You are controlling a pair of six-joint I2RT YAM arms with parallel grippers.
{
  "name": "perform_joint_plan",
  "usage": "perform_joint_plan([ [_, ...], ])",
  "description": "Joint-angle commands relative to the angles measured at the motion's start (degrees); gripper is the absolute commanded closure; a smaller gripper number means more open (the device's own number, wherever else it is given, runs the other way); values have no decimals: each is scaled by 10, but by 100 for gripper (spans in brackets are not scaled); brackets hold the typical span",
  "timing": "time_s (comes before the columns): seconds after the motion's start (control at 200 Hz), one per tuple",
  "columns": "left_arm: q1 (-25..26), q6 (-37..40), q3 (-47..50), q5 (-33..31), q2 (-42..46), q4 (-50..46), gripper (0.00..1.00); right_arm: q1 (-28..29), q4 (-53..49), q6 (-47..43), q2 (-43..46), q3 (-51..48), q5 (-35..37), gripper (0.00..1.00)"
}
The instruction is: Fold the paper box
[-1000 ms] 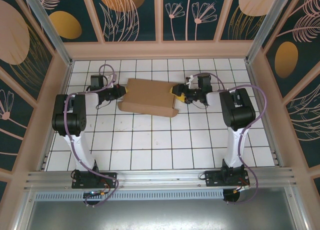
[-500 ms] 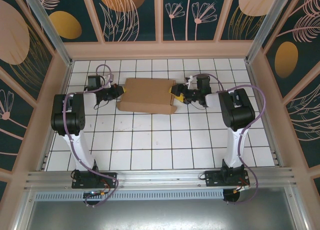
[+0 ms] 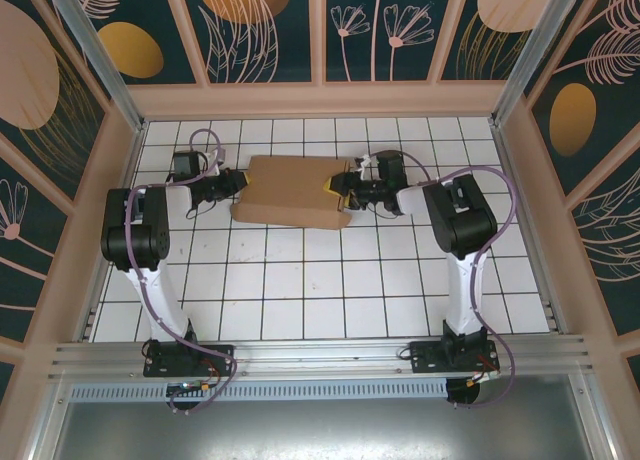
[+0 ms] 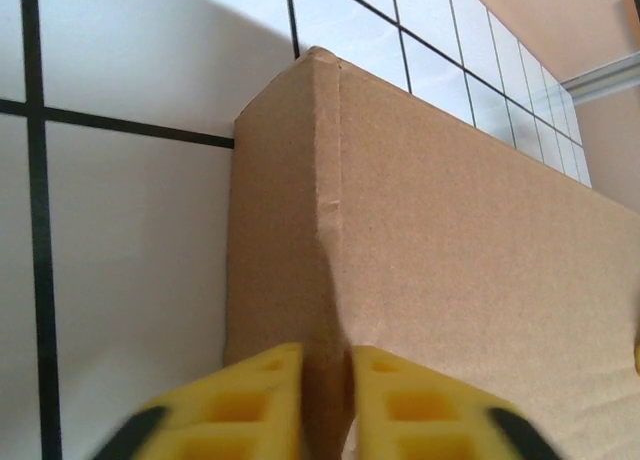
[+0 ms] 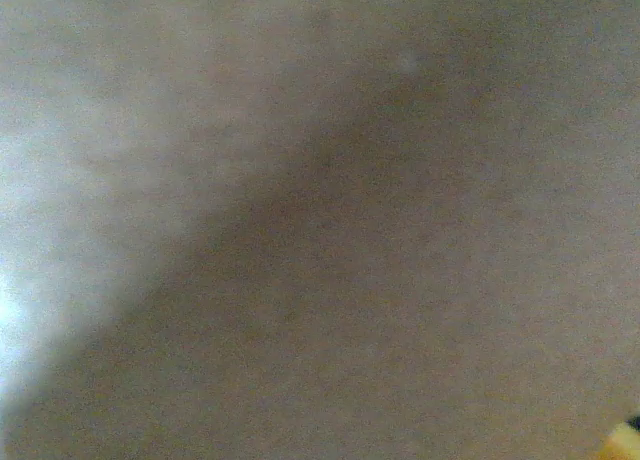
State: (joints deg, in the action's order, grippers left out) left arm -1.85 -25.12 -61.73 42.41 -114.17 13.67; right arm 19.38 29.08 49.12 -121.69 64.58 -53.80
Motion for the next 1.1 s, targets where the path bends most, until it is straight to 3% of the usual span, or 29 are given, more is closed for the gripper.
perform_joint_plan([
  [0.0,8,-11,29,-68,43,-68,63,-15,86,71,48,-53,-14,55],
  [0.135,16,-30,56,-150,171,-56,50,-44,113,101,107,-123,-20,62],
  [0.21,45,2,77,-220,244,-64,48,-52,119,108,134,-153,-26,64],
  [0.445,297,251,134,-446,383,-72,41,-72,177,165,203,-235,-37,61],
  [0.571,383,393,188,-533,431,-30,36,-76,213,195,238,-264,-44,61],
  [0.811,435,523,220,-563,443,-14,29,-76,256,230,279,-299,-52,61],
  [0.926,439,535,221,-606,430,13,30,-71,258,233,296,-305,-54,61],
  [1.096,441,555,232,-616,419,56,30,-63,278,255,321,-316,-54,61],
])
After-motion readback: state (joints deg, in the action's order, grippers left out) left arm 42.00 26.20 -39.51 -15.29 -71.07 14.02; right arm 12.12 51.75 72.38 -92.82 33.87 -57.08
